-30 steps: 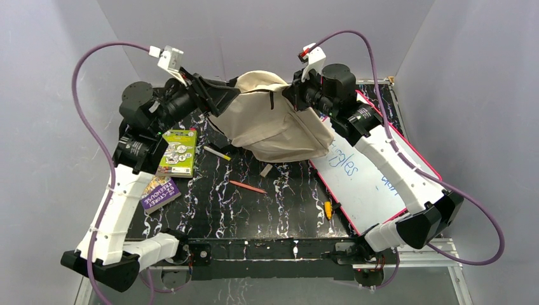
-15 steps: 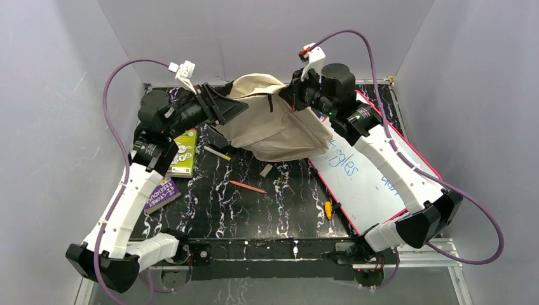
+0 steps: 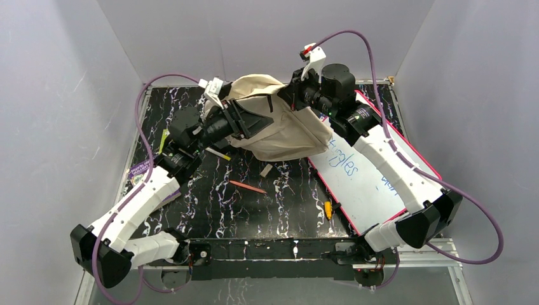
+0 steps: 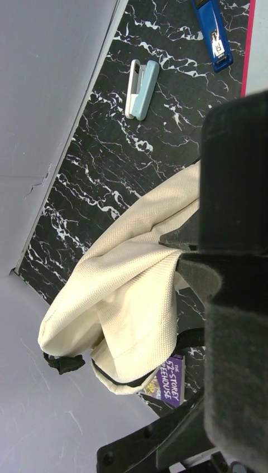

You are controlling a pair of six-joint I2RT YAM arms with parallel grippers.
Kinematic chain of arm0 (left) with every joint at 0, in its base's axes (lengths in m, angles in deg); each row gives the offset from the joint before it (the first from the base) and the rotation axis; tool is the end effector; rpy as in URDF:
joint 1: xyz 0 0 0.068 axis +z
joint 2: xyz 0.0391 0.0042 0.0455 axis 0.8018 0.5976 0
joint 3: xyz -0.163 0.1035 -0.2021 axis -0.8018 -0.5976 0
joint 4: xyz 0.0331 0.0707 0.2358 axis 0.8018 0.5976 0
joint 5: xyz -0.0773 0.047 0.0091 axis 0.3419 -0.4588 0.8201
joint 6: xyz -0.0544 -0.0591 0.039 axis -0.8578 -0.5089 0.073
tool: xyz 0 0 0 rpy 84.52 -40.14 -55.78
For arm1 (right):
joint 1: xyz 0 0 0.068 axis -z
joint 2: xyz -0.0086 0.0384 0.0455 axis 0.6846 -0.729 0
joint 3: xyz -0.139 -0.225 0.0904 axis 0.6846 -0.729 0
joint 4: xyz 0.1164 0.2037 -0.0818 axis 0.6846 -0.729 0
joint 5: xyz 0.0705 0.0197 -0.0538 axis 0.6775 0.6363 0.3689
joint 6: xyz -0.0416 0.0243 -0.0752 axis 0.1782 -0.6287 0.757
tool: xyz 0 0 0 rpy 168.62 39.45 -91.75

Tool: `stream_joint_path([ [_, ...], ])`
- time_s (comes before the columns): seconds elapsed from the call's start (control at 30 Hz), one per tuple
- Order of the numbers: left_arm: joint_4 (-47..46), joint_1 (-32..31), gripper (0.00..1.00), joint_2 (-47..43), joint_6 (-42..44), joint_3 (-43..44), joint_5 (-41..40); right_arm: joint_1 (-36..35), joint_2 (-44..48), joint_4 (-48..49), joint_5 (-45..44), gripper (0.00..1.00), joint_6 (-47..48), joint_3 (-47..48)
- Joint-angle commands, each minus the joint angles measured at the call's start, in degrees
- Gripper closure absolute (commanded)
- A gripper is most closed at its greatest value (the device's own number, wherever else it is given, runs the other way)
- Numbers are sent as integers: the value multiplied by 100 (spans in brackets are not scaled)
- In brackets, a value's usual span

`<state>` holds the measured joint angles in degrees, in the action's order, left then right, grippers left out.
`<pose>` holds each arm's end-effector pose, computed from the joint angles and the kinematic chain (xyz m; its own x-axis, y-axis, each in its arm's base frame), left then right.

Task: Pack the student bag
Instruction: Unzip the student bag at the center of the board.

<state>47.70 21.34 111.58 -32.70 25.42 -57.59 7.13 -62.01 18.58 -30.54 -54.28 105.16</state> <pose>0.2149 -0.1740 0.4367 -0.5049 -0.4751 -0.7206 0.6819 0.2923 -0.6705 0.2804 0.2126 0.4574 -0.2290 0.0924 -0.9690 -0.6214 0.7524 0.2185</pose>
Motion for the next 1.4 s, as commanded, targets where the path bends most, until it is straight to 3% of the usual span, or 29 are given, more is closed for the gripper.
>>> stream_joint_path([
  [0.0, -811, -304, 38, 54, 141, -138, -1072, 2, 276, 1016, 95, 100, -201, 41],
  [0.47, -1300, -406, 38, 771, 354, -6, -1683, 4, 395, 1127, 209, 100, -310, -115],
  [0.87, -1515, -407, 65, 999, 168, 229, -1583, -1, 449, 1185, 207, 100, -311, -277],
  [1.1, -1631, -407, 63, 884, 136, 243, -1442, 4, 477, 1192, 154, 100, -287, -332],
  [1.37, -1655, -406, 73, 870, 115, 336, -1357, 3, 450, 1158, 172, 100, -272, -305],
])
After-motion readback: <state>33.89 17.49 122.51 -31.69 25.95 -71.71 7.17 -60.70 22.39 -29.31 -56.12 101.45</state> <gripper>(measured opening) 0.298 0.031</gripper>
